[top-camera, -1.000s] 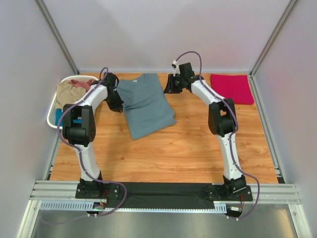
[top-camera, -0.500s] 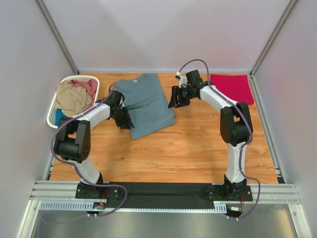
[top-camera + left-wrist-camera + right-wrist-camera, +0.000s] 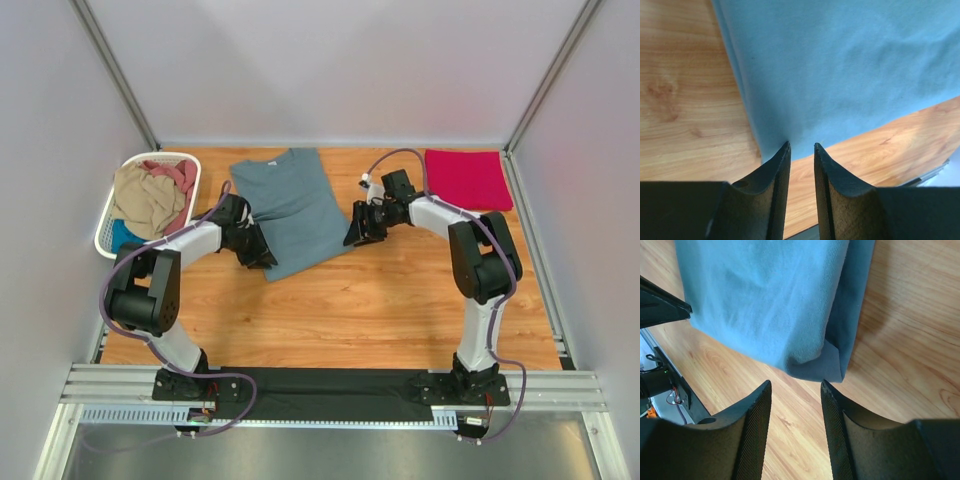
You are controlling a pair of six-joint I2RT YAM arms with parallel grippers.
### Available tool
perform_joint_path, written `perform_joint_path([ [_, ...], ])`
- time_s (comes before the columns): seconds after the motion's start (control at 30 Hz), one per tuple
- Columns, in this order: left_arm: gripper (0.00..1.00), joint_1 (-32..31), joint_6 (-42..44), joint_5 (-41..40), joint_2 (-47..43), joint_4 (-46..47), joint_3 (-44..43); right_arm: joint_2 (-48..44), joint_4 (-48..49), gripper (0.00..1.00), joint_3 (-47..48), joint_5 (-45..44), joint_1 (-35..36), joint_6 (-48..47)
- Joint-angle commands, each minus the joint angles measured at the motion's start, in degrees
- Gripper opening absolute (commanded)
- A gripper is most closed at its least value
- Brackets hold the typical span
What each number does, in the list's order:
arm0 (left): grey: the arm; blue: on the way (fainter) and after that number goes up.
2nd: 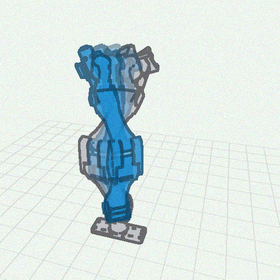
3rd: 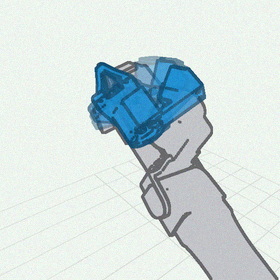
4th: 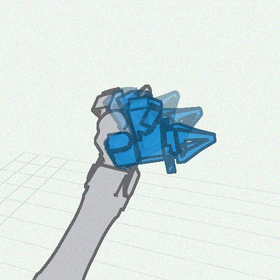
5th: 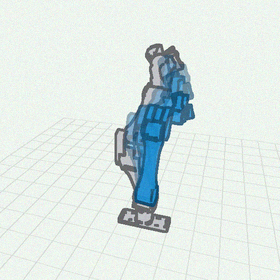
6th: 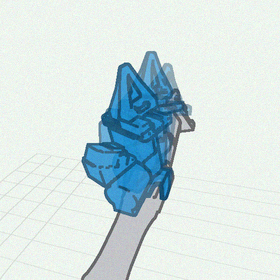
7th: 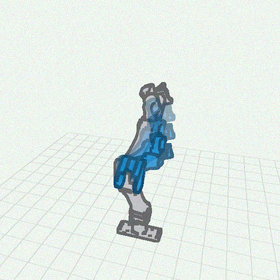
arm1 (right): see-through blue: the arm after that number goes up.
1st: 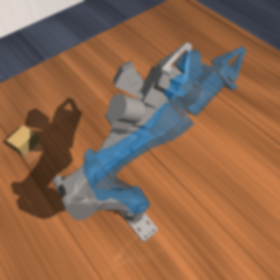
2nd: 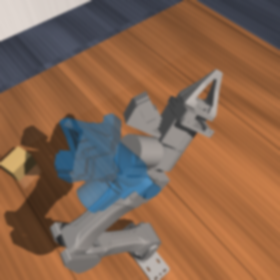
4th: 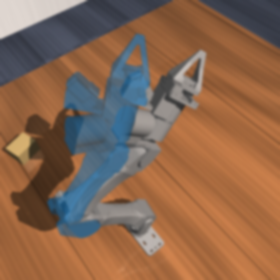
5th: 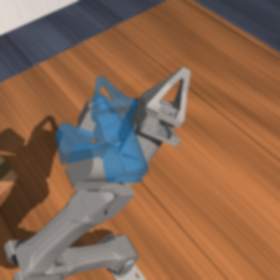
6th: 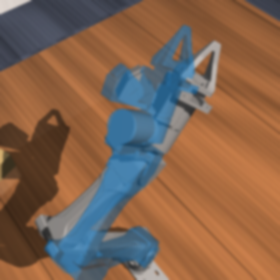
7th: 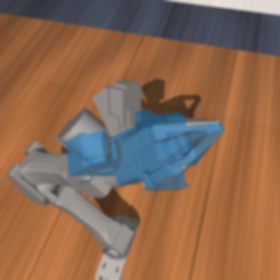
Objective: Fold and stack the t-shirts
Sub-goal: Fold the tshirt
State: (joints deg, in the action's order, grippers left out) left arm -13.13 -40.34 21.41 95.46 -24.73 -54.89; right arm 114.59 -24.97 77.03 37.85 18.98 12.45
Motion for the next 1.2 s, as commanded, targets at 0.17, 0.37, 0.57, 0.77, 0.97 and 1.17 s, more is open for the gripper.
perform_joint_path([
  [0.17,0.32,-0.3,1.0,-5.7,-2.2,-5.1,-0.2,-3.5,8.1,0.45,-2.8,-1.1,0.6,0.5],
  [0.37,0.33,-0.6,-0.1,-1.6,-2.6,1.2,2.2,-1.8,6.6,0.49,-0.1,-2.4,0.6,-1.4],
  [0.57,0.31,-0.8,0.7,-2.8,-0.1,-0.1,1.5,-1.4,7.3,0.42,-0.8,-1.9,0.9,-1.1],
  [0.77,0.07,-0.8,0.9,-1.4,-0.7,2.7,3.4,-2.4,7.7,0.09,-3.3,-1.9,0.9,0.5],
  [0.97,0.00,-0.9,0.0,-6.1,-3.8,-7.9,3.2,-11.6,6.8,0.00,-14.5,-7.7,1.5,5.5],
  [1.17,0.00,-1.4,-0.4,-8.0,-11.6,-10.7,8.5,-20.1,10.8,0.00,-28.2,-12.0,5.4,11.4],
])
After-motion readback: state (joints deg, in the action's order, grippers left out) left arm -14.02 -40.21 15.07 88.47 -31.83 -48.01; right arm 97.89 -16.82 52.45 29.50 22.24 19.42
